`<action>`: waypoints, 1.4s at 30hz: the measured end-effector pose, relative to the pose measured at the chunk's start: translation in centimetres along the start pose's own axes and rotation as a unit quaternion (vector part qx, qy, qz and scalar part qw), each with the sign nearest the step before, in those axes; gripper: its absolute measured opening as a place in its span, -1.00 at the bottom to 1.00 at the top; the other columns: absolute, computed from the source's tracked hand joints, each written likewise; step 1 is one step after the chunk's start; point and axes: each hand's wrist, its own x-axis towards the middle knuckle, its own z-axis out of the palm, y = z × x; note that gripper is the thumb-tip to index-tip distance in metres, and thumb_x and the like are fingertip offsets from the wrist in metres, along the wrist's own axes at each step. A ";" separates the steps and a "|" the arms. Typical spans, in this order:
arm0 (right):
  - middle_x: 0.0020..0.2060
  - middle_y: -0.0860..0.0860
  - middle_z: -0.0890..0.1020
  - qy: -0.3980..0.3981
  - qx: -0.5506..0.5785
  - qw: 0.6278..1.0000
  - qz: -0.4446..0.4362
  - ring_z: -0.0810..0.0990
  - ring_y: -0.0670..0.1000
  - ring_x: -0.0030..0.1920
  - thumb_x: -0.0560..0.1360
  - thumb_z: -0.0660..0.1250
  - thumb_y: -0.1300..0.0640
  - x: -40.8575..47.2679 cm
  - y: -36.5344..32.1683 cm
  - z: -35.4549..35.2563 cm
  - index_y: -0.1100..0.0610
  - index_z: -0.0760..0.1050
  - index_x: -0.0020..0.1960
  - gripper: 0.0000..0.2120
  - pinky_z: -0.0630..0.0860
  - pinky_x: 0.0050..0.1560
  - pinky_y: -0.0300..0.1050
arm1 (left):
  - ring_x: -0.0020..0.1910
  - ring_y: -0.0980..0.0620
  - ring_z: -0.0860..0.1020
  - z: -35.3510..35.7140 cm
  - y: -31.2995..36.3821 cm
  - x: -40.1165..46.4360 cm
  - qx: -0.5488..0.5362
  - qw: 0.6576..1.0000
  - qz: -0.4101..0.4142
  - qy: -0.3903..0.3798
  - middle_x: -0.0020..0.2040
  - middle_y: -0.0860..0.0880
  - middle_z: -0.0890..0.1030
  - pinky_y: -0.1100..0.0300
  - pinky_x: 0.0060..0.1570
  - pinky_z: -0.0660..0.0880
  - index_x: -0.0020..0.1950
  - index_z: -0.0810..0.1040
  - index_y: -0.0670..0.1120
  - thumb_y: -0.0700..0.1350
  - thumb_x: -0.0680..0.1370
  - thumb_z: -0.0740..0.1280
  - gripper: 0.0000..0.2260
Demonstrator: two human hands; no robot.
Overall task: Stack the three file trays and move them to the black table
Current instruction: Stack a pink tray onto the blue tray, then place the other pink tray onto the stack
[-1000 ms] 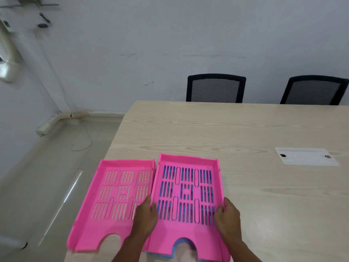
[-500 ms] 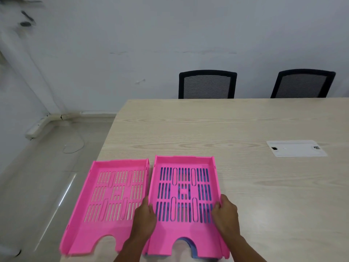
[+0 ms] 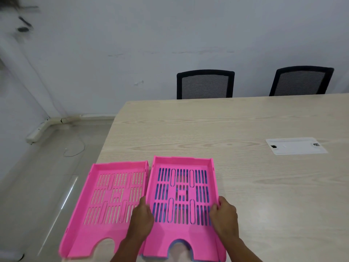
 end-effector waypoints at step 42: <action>0.09 0.15 0.66 0.049 0.024 0.987 -0.150 0.63 0.18 0.07 0.54 0.24 0.24 3.1 -3.6 -1.1 0.20 0.53 0.26 -0.70 0.58 0.15 0.14 | 0.35 -0.10 0.50 -0.4 1.6 0.5 -0.087 0.995 0.032 0.027 0.43 -0.11 0.48 0.08 0.32 0.39 0.49 0.30 -0.08 -0.14 0.64 0.22 -0.59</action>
